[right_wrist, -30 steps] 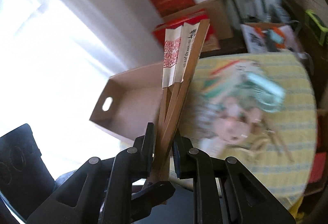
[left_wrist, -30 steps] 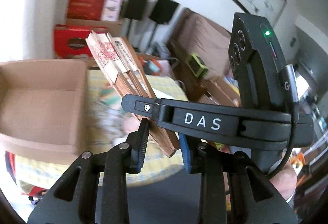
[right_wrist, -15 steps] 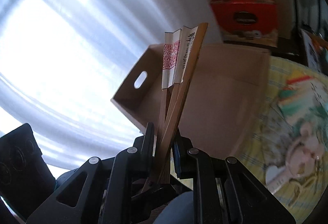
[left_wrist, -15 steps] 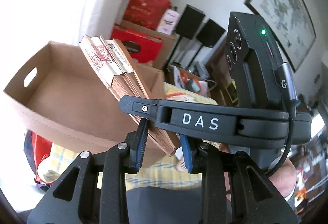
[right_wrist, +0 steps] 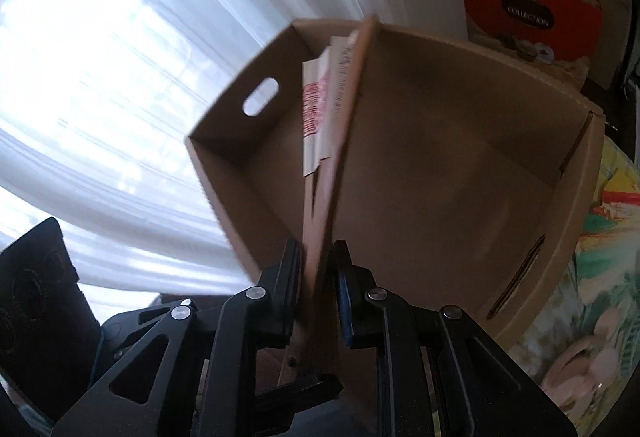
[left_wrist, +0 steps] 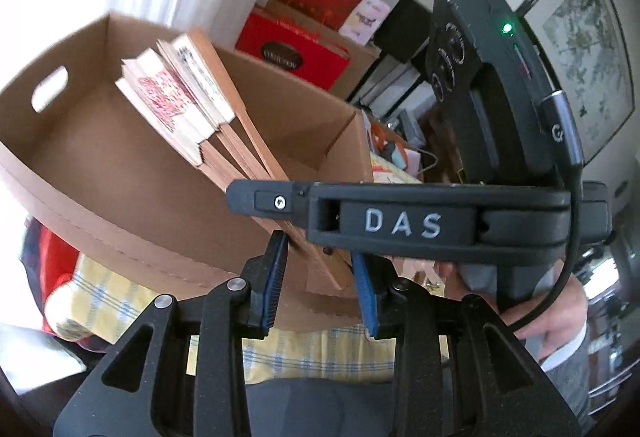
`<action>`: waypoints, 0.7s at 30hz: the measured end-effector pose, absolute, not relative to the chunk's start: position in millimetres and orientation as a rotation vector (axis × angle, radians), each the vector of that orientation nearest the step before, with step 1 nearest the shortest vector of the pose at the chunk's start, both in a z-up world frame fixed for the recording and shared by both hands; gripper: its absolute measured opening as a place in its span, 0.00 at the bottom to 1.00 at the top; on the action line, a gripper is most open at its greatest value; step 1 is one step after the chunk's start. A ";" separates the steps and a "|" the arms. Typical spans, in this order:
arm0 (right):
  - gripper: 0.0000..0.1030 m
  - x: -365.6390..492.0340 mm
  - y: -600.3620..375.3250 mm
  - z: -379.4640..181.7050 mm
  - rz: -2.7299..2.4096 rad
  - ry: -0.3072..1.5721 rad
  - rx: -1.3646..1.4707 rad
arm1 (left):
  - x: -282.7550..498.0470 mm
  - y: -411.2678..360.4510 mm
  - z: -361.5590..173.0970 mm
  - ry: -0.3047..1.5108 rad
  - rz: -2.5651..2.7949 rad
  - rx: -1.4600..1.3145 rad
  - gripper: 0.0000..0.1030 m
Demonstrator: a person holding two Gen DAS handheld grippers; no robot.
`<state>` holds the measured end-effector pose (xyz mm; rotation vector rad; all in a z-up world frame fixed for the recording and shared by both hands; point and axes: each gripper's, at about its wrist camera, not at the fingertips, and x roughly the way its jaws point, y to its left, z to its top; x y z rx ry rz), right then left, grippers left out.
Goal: Organize objects
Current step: 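Lower the folding fan into the box and open the right gripper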
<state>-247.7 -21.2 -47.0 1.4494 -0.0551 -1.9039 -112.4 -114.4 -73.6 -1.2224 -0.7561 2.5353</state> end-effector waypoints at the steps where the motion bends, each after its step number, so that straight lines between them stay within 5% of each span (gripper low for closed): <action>1: 0.16 -249.5 -20.6 -50.0 -1.901 -0.045 1.458 | -114.5 -114.6 -76.2 -0.768 2.520 -1.230 0.27; 16: 0.24 -269.9 -21.5 -66.3 -2.077 0.225 1.522 | -93.8 -171.3 -56.8 -0.848 2.534 -1.213 0.42; 21: 0.24 -269.4 -21.8 -70.7 -2.079 0.187 1.519 | -86.7 -191.6 -39.6 -0.868 2.618 -1.142 0.56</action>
